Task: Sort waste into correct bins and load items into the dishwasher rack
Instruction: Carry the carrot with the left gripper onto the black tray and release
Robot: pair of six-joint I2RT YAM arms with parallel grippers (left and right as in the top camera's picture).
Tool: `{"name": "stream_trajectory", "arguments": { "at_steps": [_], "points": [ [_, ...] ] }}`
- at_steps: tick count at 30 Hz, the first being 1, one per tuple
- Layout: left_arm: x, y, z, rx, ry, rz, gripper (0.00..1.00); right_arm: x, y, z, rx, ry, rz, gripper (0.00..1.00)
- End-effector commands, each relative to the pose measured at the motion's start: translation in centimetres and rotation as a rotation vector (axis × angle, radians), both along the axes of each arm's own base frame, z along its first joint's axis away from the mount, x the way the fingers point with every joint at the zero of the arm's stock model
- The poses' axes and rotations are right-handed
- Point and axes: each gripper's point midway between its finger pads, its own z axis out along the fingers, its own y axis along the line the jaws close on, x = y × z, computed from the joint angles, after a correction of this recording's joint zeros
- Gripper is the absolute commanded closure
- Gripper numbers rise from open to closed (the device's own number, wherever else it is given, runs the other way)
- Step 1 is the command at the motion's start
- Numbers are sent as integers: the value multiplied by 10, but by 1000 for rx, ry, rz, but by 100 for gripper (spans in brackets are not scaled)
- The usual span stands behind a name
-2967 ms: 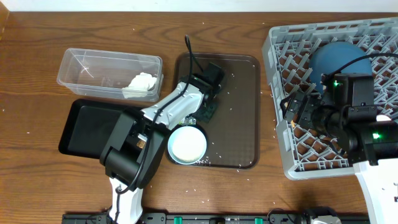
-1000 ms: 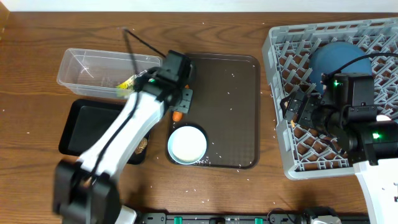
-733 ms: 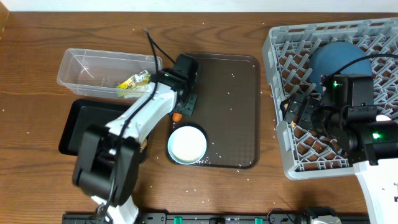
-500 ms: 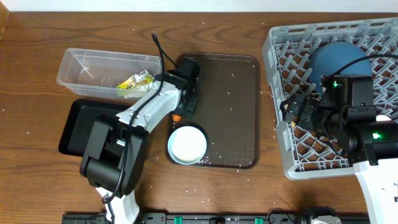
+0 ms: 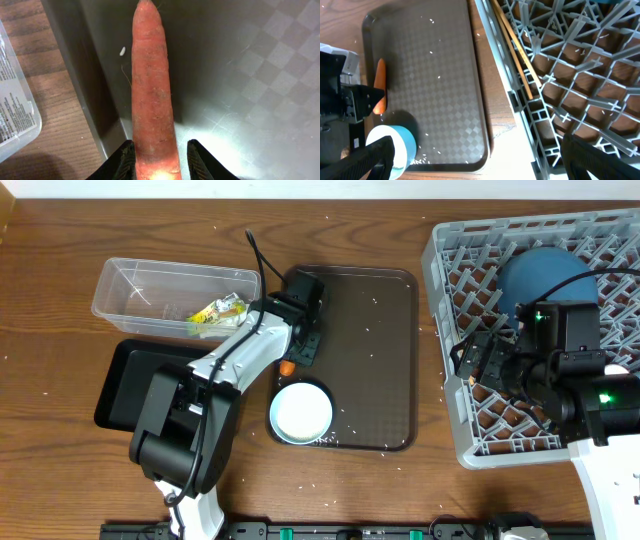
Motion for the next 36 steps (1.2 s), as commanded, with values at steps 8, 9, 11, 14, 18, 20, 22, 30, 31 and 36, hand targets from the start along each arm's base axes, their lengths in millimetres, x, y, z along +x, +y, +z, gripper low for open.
{"name": "stream_trajectory", "arguments": {
  "at_steps": [8, 9, 11, 14, 18, 20, 22, 30, 31, 36],
  "points": [
    [-21, 0, -21, -9, 77, -19, 71, -1, -3, 2, -6, -6, 2, 1],
    [-20, 0, -18, -9, 75, -19, 73, -1, -3, 2, -7, -6, 2, 1],
    [-18, -1, -4, -15, 64, -19, 75, -1, -3, 2, -7, -6, 3, 1],
    [-12, -4, 24, -38, 12, -16, 75, -1, -3, 2, -7, -6, 3, 1],
    [-6, -6, 72, -92, -103, -8, 76, -1, -3, 2, -7, -6, 3, 1],
    [-7, -5, 92, -112, -150, 4, 76, -1, -3, 2, -7, -7, 3, 1],
    [-9, 1, 113, -122, -194, 40, 77, 0, -3, 2, -6, -10, 2, 1],
    [-47, 74, 140, -34, -165, 424, 77, 0, -3, 3, -6, -11, 2, 1],
    [-52, 86, 138, -15, -149, 496, 77, 0, -3, 2, -6, -10, 3, 1],
    [-78, 132, 113, 17, -60, 852, 77, 2, -3, 3, -6, -18, 2, 1]
  ]
}}
